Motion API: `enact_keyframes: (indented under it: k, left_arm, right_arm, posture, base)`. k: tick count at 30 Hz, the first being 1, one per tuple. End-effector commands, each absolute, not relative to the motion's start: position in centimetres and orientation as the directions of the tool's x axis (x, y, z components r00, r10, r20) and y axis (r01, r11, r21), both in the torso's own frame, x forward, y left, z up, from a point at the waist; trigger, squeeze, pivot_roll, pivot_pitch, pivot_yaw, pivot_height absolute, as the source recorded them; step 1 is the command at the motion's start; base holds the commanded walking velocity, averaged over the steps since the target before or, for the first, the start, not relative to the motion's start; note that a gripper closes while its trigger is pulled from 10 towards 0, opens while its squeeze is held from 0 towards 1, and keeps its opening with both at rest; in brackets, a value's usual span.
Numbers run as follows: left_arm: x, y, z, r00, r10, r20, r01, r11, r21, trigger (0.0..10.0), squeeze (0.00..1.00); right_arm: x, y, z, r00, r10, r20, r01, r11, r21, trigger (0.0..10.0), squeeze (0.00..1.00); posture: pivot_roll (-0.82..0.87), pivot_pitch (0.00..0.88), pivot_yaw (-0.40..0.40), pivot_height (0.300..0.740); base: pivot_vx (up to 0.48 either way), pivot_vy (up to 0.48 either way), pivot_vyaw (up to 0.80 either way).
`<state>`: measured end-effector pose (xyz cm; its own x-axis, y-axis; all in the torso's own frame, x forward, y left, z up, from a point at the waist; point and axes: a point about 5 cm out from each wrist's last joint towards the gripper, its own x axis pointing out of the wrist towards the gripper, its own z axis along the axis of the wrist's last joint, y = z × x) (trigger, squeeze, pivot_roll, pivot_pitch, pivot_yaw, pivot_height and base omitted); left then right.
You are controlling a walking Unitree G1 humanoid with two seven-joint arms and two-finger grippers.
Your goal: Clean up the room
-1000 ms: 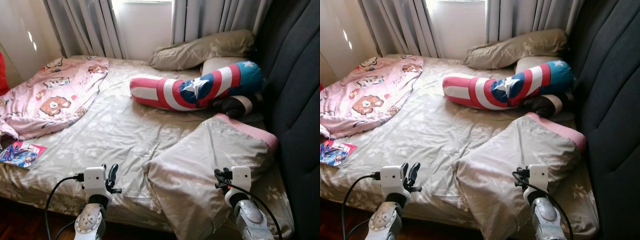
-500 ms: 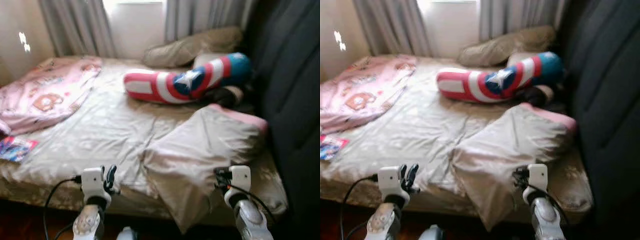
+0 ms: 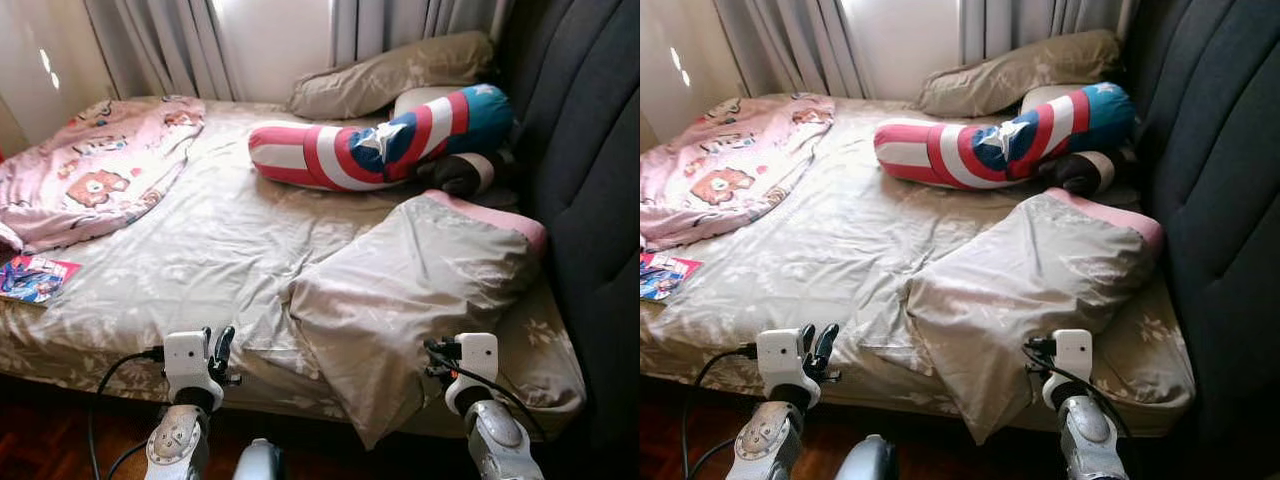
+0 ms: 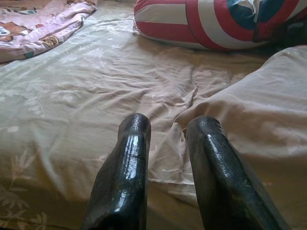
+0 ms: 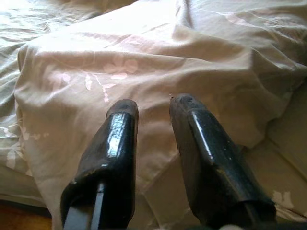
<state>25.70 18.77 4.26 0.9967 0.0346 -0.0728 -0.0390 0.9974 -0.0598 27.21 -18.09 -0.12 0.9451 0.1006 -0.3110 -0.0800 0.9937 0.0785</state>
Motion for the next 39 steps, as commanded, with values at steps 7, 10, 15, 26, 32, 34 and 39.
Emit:
enact_keyframes:
  k: [7, 10, 15, 26, 32, 34, 39]
  left_arm:
    - [26.1, 19.2, 4.7, 0.997, 0.033, -0.067, -0.037, 0.998, -0.054, 10.0, 0.0]
    - [26.1, 19.2, 4.7, 0.997, 0.03, -0.067, -0.034, 0.998, -0.053, 10.0, 0.0]
    - [26.1, 19.1, 4.7, 0.997, 0.024, -0.067, -0.028, 0.998, -0.055, 10.0, 0.0]
    - [26.1, 19.0, 4.9, 0.998, 0.008, -0.064, -0.012, 0.998, -0.059, 10.0, 0.0]
    - [26.1, 19.0, 5.0, 0.998, 0.002, -0.067, -0.006, 0.998, -0.057, 10.0, 0.0]
    - [26.1, 19.1, 5.0, 0.998, 0.002, -0.069, -0.006, 0.998, -0.056, 10.0, 0.0]
    - [26.2, 19.5, 5.1, 0.998, 0.005, -0.067, -0.008, 0.999, -0.049, 10.0, 0.0]
  right_arm:
    - [27.5, -17.2, 0.2, 0.947, 0.137, -0.291, -0.12, 0.99, 0.076, 10.0, 0.0]
    - [27.5, -17.4, 0.0, 0.948, 0.116, -0.297, -0.091, 0.991, 0.096, 10.0, 0.0]
    - [27.4, -17.6, -0.1, 0.945, 0.105, -0.309, -0.082, 0.993, 0.086, 10.0, 0.0]
    - [27.4, -18.5, -0.9, 0.916, 0.006, -0.402, 0.013, 0.999, 0.044, 10.0, 1.0]
    - [27.1, -19.5, -1.6, 0.865, -0.094, -0.492, 0.151, 0.986, 0.077, 10.0, 1.0]
    - [27.1, -19.7, -1.7, 0.857, -0.098, -0.506, 0.16, 0.984, 0.081, 10.0, 1.0]
    - [27.1, -20.2, -1.6, 0.838, -0.11, -0.535, 0.201, 0.973, 0.114, 10.0, 1.0]
  posture:
    - [0.01, 0.0, 0.031, 0.65]
    - [0.01, 0.0, 0.032, 0.65]
    - [0.01, 0.0, 0.032, 0.65]
    - [0.01, 0.0, 0.032, 0.65]
    - [0.02, 0.0, 0.036, 0.65]
    - [0.02, 0.0, 0.037, 0.65]
    - [0.01, 0.0, 0.04, 0.65]
  base:
    - [0.354, 0.0, 0.23]
    - [0.372, 0.0, 0.29]
    - [0.376, 0.0, 0.0]
    - [0.089, 0.0, 0.0]
    - [0.0, 0.0, 0.0]
    - [0.0, 0.0, 0.0]
    - [0.0, 0.0, 0.0]
